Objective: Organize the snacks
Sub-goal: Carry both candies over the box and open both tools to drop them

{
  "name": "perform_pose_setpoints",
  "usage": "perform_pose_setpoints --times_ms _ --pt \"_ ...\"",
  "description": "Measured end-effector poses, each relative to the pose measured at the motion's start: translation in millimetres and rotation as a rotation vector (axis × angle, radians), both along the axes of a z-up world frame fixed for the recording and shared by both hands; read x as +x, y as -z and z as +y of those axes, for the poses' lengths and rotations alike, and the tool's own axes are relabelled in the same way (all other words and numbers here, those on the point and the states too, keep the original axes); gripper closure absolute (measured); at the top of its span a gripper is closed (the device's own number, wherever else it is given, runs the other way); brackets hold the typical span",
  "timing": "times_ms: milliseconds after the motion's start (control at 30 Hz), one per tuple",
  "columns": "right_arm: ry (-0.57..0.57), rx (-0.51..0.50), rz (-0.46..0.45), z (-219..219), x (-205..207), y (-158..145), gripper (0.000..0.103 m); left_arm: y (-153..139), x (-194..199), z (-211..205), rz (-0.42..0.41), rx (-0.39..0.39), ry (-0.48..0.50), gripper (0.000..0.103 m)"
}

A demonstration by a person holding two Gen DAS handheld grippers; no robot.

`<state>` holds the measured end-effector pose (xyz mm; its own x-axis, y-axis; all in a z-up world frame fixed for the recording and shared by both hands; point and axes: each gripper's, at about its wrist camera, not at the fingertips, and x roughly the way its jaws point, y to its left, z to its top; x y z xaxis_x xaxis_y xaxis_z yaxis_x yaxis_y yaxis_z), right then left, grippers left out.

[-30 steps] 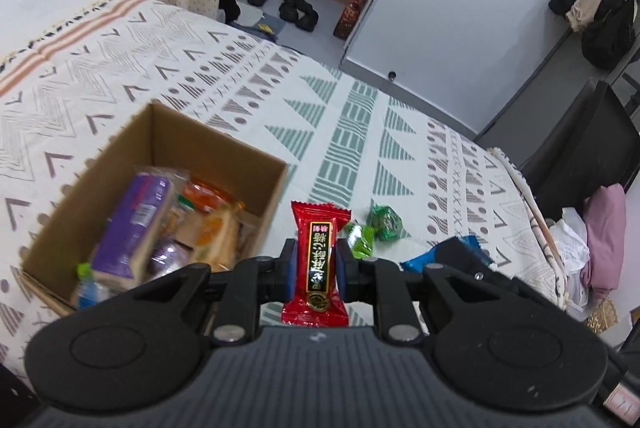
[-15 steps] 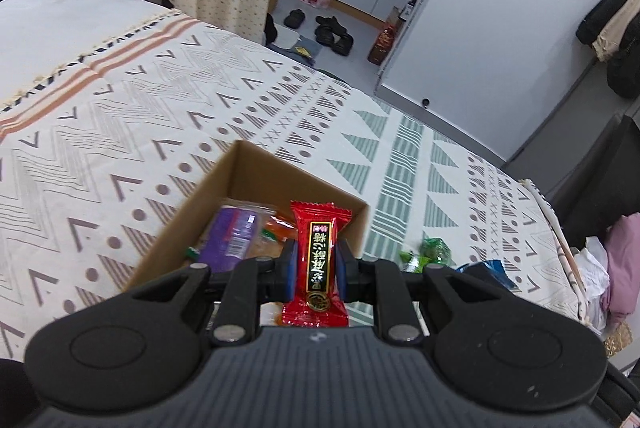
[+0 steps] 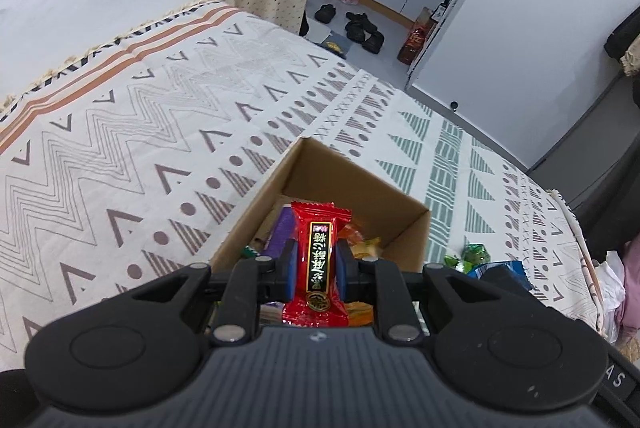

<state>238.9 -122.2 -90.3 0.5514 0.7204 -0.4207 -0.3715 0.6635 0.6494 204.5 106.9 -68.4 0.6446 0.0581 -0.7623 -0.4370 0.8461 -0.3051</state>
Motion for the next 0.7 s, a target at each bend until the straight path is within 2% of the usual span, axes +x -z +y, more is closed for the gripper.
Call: perform_pose_setpoints --times_ms 300,600,667,700 --pt "-0.024 -0.036 0.014 22 8 6 0.075 17 9 11 0.035 -0.026 0.002 0.085" --pt "-0.03 -0.052 0.018 40 20 10 0.075 24 15 26 0.067 -0.037 -0.003 0.079" --pt "-0.024 -0.058 0.013 43 21 10 0.071 24 15 27 0.068 -0.029 -0.004 0.072" --pt "-0.019 -0.071 0.011 43 21 10 0.06 24 16 27 0.075 -0.023 -0.004 0.07"
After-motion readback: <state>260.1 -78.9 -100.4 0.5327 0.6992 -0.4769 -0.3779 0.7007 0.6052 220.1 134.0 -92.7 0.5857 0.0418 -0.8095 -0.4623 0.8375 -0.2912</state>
